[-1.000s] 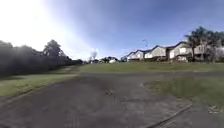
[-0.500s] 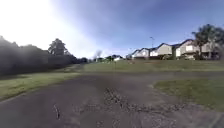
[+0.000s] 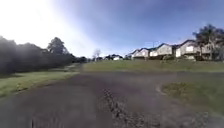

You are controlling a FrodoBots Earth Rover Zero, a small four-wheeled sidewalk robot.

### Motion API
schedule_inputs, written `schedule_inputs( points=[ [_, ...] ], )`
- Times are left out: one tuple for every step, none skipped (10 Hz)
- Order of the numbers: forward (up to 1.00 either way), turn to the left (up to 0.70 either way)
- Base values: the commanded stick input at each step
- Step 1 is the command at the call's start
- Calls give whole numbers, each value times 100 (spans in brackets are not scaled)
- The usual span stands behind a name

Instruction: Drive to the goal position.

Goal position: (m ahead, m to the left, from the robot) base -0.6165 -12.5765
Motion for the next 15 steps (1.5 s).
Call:
schedule_inputs(
  points=[
    [100, -25],
    [100, -27],
    [100, -27],
    [100, -27],
    [100, -27],
    [100, -27],
    [100, -27],
    [100, -27],
    [100, -27],
    [100, -27],
    [100, -27],
    [100, -27],
    [100, -27],
    [100, -27],
    [100, -27]
  ],
)
